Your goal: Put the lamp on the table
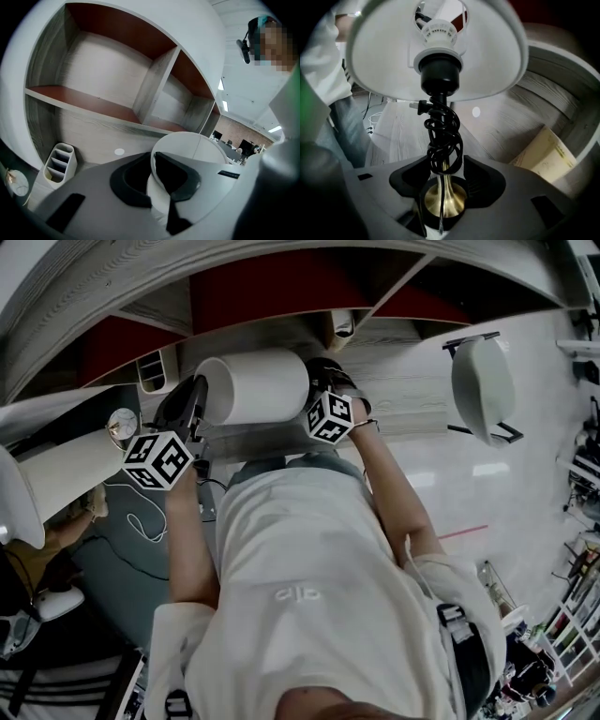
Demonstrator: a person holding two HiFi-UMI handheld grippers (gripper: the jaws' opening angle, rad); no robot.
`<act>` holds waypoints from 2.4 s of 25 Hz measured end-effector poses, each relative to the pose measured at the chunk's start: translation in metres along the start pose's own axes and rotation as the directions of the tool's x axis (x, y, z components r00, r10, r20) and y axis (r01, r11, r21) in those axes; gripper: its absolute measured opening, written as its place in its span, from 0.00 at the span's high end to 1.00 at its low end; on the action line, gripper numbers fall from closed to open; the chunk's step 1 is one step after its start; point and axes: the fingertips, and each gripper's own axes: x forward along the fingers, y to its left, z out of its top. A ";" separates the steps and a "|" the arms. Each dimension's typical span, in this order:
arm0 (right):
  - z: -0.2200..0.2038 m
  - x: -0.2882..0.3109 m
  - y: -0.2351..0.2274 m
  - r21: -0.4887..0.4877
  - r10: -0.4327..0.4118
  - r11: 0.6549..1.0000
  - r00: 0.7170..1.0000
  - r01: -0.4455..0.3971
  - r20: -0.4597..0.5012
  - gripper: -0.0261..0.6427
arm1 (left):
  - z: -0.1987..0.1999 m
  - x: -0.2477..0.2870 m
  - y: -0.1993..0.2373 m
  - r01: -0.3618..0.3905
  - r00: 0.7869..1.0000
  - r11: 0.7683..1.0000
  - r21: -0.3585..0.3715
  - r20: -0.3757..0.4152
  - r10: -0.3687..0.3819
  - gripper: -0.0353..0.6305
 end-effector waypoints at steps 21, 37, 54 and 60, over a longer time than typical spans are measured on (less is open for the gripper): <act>-0.082 -0.151 -0.067 0.381 -0.358 0.863 0.934 0.332 -0.002 0.67 | 0.028 0.045 -0.096 0.106 0.993 0.986 0.131 -0.063 -0.099 0.88; -0.088 -0.239 -0.095 0.622 -0.578 0.655 0.815 0.430 0.045 0.78 | 0.016 0.079 -0.195 0.276 0.958 0.925 0.260 -0.153 -0.242 0.86; -0.061 -0.284 -0.103 0.731 -0.656 0.570 0.744 0.376 0.128 0.87 | 0.019 0.073 -0.216 0.431 0.902 0.888 0.161 -0.042 -0.430 0.83; -0.028 -0.297 -0.109 0.715 -0.672 0.587 0.722 0.380 0.168 0.89 | 0.044 0.055 -0.207 0.464 0.874 0.869 0.175 0.070 -0.481 0.81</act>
